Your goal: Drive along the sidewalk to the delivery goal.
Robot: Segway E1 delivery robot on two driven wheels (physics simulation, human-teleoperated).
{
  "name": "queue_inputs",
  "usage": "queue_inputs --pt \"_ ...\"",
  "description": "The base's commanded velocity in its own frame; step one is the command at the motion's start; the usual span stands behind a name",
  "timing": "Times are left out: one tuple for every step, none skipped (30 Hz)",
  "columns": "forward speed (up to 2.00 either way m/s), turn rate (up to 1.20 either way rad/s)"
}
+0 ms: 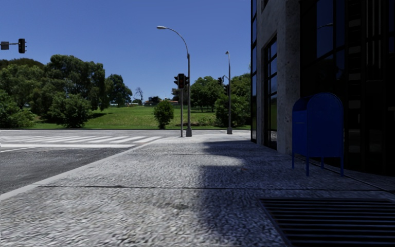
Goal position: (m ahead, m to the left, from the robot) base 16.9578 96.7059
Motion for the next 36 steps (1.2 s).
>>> queue_inputs --pt "2.0 -0.33" --pt "2.0 -0.11" --pt "2.0 -0.11" --pt "2.0 0.0" --pt "2.0 0.0" --pt "2.0 0.0" --pt "2.0 0.0" --pt "2.0 0.0" --pt "2.0 0.0" --pt "2.0 0.0" --pt "2.0 0.0" --pt "2.0 0.0" --pt "2.0 0.0" --pt "2.0 0.0" --pt "2.0 0.0" --pt "2.0 0.0" --pt "2.0 0.0" --pt "2.0 0.0" --pt "2.0 0.0" --pt "2.0 0.0" --pt "2.0 0.0" --pt "2.0 0.0" --pt "2.0 0.0" --pt "2.0 0.0" --pt "2.0 0.0" --pt "2.0 0.0" --pt "2.0 0.0" --pt "2.0 0.0" --pt "2.0 0.0" --pt "2.0 0.0" --pt "2.0 0.0" --pt "2.0 0.0" --pt "2.0 0.0" --pt "2.0 0.0" --pt "2.0 0.0" --pt "2.0 0.0"
